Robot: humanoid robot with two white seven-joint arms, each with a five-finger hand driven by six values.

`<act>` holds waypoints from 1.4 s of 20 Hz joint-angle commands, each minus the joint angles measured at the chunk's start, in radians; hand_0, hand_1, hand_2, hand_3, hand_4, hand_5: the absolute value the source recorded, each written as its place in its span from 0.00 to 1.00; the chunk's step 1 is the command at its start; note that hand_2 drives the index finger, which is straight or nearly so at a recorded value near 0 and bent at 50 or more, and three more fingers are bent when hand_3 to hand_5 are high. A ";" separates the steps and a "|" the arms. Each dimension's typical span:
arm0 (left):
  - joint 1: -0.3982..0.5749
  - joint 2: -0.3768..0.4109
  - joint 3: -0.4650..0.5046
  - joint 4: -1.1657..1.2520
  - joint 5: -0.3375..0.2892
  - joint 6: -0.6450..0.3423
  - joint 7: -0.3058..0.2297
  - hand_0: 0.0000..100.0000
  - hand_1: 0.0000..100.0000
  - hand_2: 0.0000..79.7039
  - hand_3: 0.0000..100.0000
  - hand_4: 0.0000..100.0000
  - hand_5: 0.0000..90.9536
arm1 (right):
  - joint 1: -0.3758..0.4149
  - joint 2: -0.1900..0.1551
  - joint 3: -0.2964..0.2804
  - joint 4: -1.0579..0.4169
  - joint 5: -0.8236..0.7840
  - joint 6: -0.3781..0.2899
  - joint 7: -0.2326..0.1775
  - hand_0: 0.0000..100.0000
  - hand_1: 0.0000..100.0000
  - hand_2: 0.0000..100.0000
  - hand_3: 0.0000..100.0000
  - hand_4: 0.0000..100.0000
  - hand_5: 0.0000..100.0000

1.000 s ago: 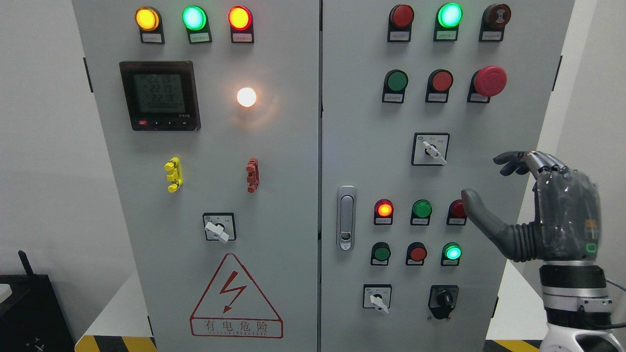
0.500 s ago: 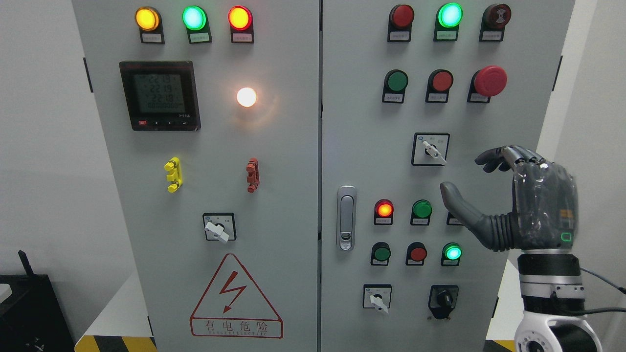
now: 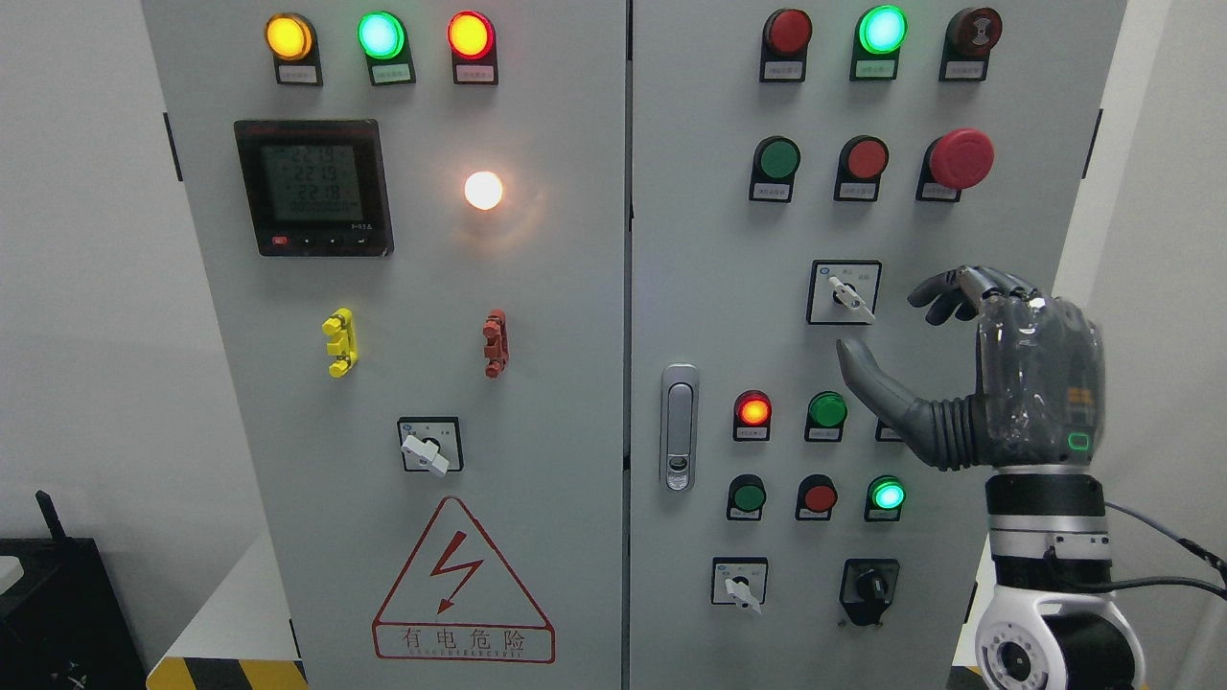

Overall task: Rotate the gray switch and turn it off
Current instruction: 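Close the right hand's fingers around the rotary switch handle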

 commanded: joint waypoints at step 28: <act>0.000 0.000 0.032 0.000 0.000 0.000 0.000 0.12 0.39 0.00 0.00 0.00 0.00 | -0.080 -0.009 0.052 0.089 0.051 0.101 0.006 0.01 0.34 0.58 0.84 0.76 0.93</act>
